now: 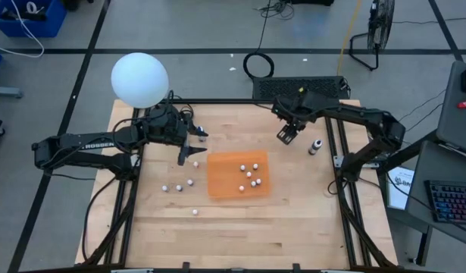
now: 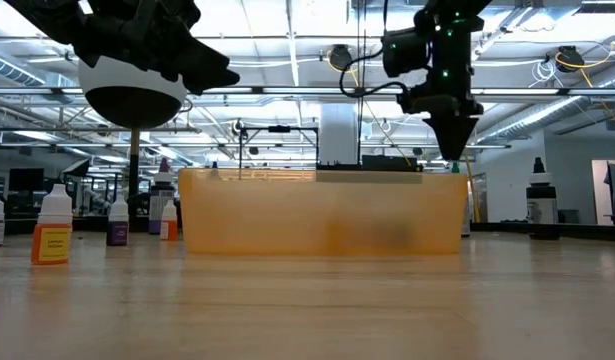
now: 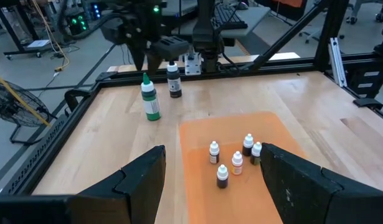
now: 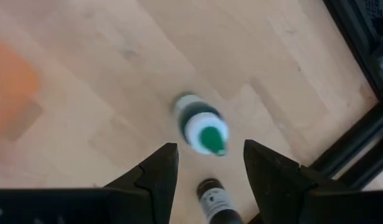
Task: Pick & Place food coloring
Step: Put the large green food coloring bottle into the orange bin
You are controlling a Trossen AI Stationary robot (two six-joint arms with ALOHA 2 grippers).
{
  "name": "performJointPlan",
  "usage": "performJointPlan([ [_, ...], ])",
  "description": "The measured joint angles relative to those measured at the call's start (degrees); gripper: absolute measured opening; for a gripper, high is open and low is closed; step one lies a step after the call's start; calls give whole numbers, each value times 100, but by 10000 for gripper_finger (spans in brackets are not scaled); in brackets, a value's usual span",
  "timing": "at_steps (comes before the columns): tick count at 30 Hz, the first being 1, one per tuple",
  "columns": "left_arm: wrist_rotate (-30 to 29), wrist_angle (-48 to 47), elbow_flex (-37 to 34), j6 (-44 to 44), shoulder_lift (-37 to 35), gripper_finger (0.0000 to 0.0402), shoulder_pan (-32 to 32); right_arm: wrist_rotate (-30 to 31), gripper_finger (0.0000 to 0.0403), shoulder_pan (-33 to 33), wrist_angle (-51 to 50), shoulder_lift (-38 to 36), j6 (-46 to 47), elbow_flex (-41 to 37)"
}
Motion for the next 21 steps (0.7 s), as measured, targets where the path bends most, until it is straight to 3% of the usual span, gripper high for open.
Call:
performJointPlan([
  [10,56,-304,0,-6,-192,257,203,-216,171,-353,445,0,-171,-419],
  [14,295,-916,-80,145,-771,257,470,-324,171,-335,599,1,-197,-593],
  [21,309,-573,-1188,-187,-2298,257,734,-317,171,-340,748,0,-271,-791],
])
